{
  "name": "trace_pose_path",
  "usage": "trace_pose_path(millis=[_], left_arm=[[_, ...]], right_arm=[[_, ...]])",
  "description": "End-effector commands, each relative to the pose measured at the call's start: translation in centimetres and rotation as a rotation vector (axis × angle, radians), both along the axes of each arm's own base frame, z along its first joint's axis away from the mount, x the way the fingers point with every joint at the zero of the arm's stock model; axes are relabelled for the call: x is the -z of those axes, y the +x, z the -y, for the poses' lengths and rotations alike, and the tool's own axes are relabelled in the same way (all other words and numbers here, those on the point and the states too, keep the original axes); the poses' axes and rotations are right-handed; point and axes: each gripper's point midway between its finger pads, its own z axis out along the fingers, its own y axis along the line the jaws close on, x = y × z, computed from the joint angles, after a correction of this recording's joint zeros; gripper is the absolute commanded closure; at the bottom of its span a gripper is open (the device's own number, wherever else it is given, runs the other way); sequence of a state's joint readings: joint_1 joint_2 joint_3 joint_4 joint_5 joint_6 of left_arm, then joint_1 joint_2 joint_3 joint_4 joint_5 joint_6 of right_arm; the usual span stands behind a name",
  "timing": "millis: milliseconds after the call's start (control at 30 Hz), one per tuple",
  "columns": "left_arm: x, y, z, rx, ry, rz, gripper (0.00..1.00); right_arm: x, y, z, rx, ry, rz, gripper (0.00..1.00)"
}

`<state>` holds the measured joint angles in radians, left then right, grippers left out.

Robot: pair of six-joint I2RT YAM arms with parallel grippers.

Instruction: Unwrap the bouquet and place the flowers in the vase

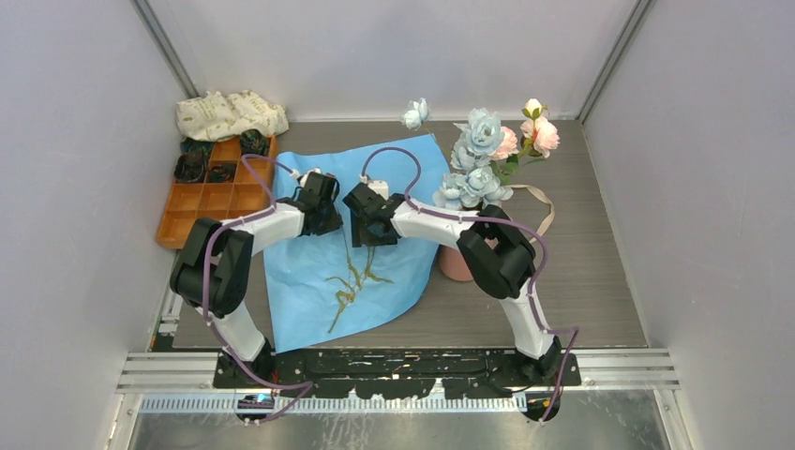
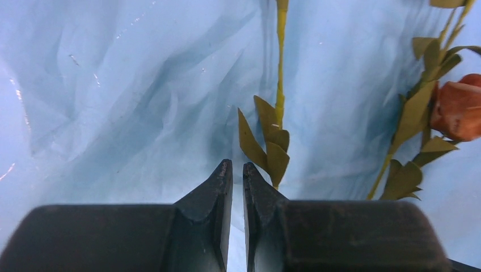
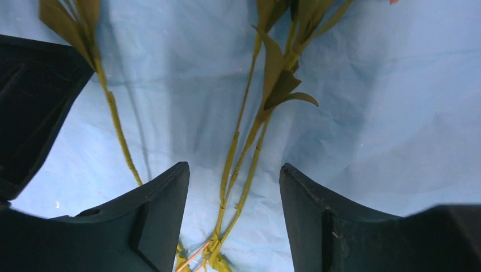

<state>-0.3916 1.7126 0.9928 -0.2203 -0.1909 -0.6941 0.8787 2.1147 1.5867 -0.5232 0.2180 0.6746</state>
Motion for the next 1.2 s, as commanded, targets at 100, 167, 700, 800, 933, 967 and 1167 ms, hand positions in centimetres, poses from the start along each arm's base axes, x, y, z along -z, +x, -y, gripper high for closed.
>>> trace_pose_path(millis=[100,167,700,800,933,967,1167], left_arm=[[0.2,0.7,0.1,0.010,0.009,0.024,0.86],[0.6,0.5,0.2,0.013,0.005,0.018,0.86],[1.9,0.3,0.8,0.027,-0.018,-0.009,0.87],[2.1,0.4,1.0,0.030,-0.030,-0.015,0.87],[2.0,0.7,1.7,0.042,-0.054,-0.016,0.87],[2.0,0.7,1.8,0.046,-0.063,-0.017,0.87],[1.8,0.7,3.1,0.071,-0.110,-0.016,0.87]], right_arm=[[-0.1,0.7,-1.8,0.023,0.168,-0.013,0.35],[0.2,0.5,-2.2,0.016,0.221,-0.022,0.35],[-0.1,-0.5,-5.6,-0.088,0.337,-0.068,0.34],[-0.3,-0.7,-6.1,-0.103,0.338,-0.063,0.36],[0.0,-1.1,-6.6,-0.115,0.313,-0.063,0.39],[0.2,-1.2,-6.6,-0.118,0.301,-0.063,0.40],[0.5,-1.6,-7.0,-0.122,0.210,-0.024,0.43]])
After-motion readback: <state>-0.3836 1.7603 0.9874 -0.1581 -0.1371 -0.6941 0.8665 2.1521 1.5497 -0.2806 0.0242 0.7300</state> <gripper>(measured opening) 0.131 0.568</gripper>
